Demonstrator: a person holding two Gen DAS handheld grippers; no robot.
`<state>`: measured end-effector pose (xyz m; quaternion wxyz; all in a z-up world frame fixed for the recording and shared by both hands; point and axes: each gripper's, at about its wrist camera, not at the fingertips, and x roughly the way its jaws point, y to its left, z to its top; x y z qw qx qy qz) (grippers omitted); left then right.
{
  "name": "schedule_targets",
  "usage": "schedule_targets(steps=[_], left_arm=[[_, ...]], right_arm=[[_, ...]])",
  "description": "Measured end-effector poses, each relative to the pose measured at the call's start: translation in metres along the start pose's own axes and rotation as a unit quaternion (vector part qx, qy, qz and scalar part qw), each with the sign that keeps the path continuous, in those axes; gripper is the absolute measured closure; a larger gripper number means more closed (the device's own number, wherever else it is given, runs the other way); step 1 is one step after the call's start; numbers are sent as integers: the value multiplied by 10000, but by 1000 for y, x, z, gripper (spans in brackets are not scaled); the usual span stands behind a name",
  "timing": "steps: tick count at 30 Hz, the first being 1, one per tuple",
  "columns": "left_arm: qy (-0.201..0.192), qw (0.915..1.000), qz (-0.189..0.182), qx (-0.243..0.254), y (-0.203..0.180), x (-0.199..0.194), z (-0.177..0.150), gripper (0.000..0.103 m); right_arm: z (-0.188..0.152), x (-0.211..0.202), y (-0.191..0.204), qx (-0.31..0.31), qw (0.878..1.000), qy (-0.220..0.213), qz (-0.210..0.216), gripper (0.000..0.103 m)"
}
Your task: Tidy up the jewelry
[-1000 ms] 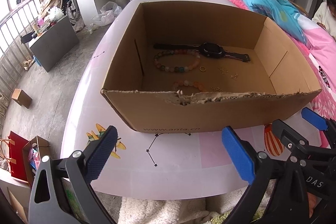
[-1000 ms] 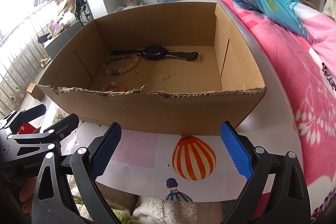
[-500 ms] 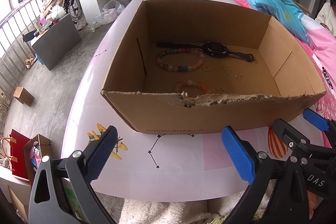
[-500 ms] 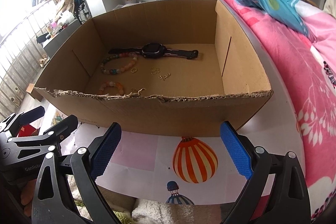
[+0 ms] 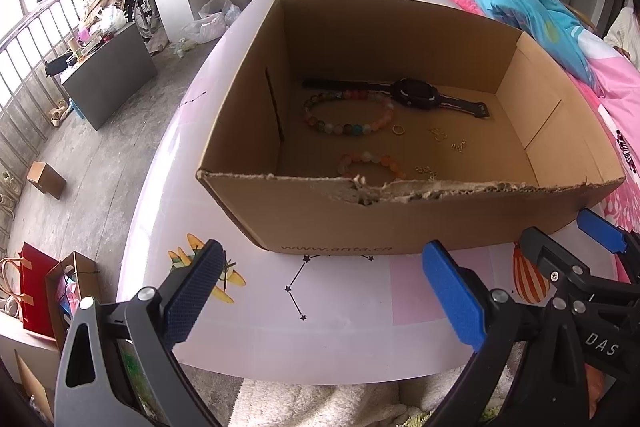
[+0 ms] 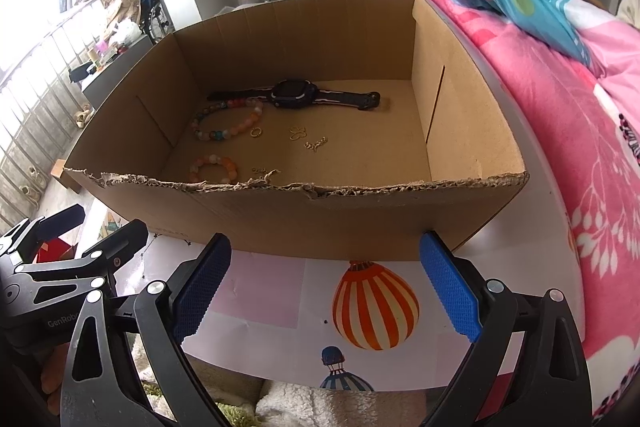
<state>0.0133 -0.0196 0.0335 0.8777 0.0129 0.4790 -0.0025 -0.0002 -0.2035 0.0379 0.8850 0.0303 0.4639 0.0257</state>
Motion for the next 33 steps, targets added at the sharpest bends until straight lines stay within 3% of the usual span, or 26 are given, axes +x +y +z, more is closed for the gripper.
schedule_targets(steps=[33], left_arm=[[-1, 10000, -58, 18, 0, -2, -2, 6]], right_arm=[[-2, -4, 3, 116, 9999, 20, -47, 12]])
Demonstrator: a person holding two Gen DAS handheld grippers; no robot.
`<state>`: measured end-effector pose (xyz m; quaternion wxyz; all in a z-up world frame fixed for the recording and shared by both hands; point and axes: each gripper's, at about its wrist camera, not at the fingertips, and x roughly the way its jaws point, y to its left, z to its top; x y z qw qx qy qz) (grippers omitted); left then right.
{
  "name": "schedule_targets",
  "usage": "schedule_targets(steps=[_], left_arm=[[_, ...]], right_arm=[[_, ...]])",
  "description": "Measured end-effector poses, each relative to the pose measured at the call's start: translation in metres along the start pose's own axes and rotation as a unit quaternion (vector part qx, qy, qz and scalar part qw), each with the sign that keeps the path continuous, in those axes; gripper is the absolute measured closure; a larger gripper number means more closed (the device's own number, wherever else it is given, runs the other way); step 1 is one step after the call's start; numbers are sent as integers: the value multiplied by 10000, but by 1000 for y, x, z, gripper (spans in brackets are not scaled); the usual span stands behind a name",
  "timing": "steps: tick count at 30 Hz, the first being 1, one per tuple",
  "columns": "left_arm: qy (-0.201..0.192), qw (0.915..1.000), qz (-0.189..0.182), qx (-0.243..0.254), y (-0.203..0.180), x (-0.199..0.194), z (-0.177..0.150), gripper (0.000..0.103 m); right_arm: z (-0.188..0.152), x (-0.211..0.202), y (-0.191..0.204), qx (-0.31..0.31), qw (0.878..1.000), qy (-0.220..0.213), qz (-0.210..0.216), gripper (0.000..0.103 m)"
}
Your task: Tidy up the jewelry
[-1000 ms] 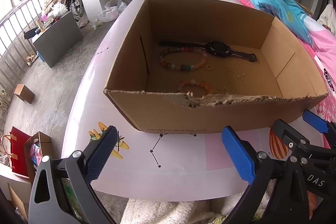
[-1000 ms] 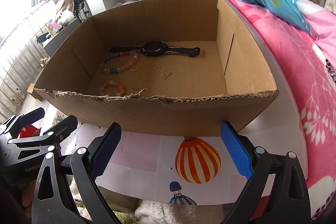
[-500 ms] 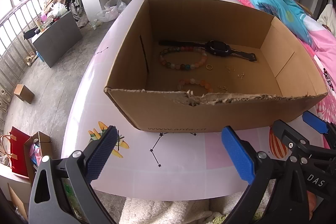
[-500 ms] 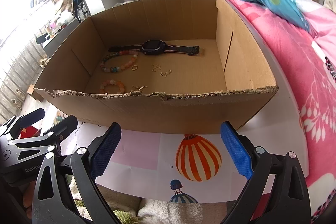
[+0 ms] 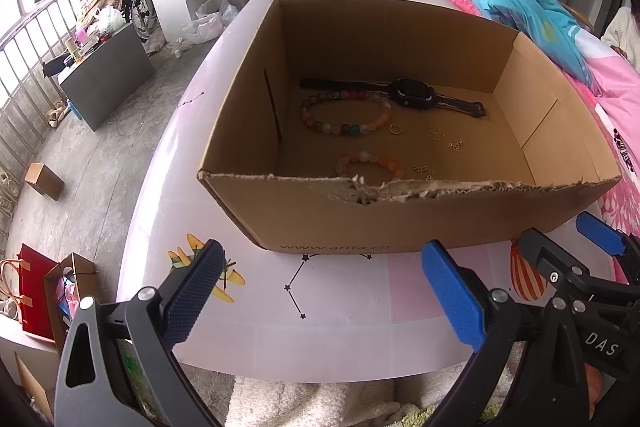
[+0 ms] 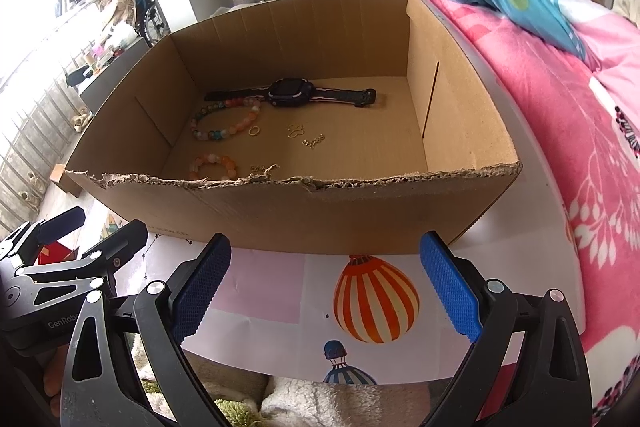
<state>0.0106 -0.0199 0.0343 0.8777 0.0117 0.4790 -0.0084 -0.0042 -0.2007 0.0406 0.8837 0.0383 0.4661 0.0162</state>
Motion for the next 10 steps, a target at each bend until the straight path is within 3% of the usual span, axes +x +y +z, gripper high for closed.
schedule_targets(steps=[10], left_arm=[[40, 10000, -38, -12, 3, 1, 0, 6]], right_arm=[[0, -1, 0, -7, 10000, -2, -31, 12]])
